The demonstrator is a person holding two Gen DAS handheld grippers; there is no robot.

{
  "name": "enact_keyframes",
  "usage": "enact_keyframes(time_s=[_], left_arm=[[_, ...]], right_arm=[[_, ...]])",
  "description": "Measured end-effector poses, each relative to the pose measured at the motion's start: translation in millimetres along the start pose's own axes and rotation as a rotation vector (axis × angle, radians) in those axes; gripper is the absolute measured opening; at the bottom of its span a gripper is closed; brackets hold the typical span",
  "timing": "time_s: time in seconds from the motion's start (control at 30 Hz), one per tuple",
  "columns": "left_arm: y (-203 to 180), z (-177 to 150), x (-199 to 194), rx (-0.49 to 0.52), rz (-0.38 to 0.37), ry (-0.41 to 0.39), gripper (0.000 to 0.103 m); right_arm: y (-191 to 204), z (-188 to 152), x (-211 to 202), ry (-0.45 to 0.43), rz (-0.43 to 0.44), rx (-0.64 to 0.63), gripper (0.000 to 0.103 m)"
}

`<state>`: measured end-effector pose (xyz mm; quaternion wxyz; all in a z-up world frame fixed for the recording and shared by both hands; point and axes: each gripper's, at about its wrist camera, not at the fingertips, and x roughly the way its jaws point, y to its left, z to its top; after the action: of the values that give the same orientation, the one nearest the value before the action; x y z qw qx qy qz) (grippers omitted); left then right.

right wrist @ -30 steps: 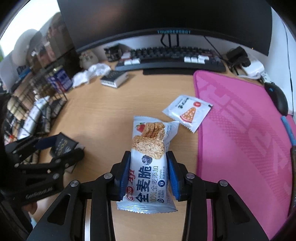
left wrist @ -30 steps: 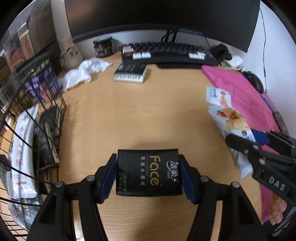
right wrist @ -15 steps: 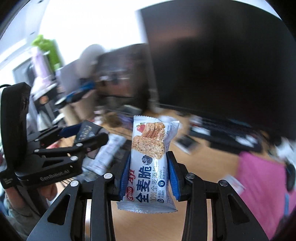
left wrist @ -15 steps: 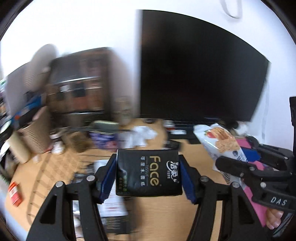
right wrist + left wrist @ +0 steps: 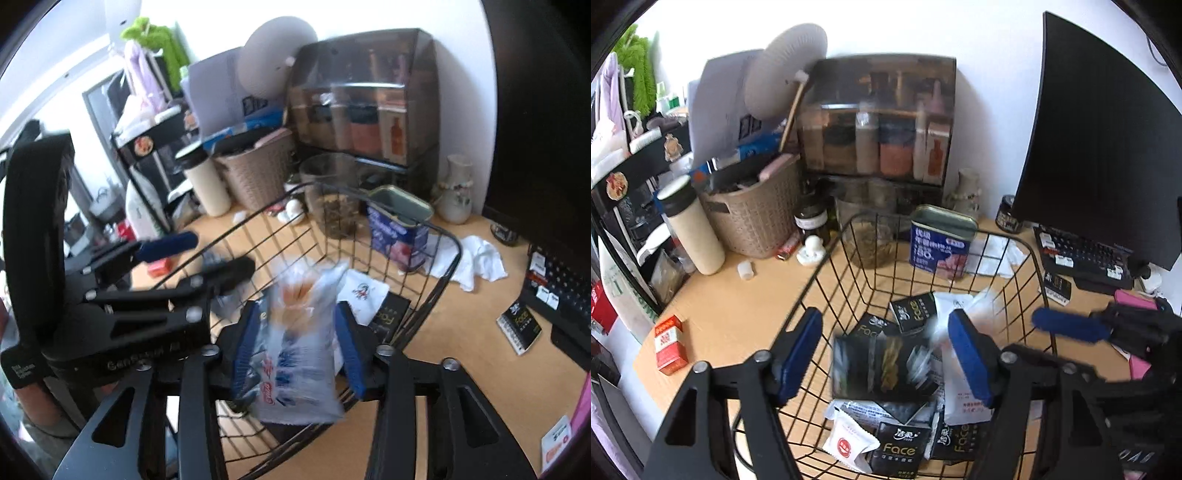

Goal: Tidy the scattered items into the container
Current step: 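Carry the snack bar and Face pack to the wire basket and open both grippers, then move both open grippers back to the desk toward the last Face pack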

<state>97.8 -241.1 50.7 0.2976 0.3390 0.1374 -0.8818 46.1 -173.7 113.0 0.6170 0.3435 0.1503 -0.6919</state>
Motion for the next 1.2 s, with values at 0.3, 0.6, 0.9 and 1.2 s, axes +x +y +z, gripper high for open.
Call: enact_keyframes(time_s=[0.3,0.6,0.9,1.2], left_arm=[[-12.5,-0.1,-9.1,0.009,-0.021,-0.015,0.076],[-58.2,7.9,-27.5,0.057,-0.114,-0.046,0.076],[-193.9,8.5,1.5,0.213,-0.326,0.022,0.078],[-241.7,-15.5,119.5,0.153,-0.258,0.233,0.078]], right_arm=[[-5.7,9.1,-16.9,-0.044,-0.021,-0.004,0.050],[-36.8,1.1,-55.4,-0.086,-0.051,0.040,0.050],[-155.9,-29.5,-120.0,-0.099,-0.313,0.179,0.050],[-250.0,-52.3,-45.7,0.091,-0.337,0.218,0.050]])
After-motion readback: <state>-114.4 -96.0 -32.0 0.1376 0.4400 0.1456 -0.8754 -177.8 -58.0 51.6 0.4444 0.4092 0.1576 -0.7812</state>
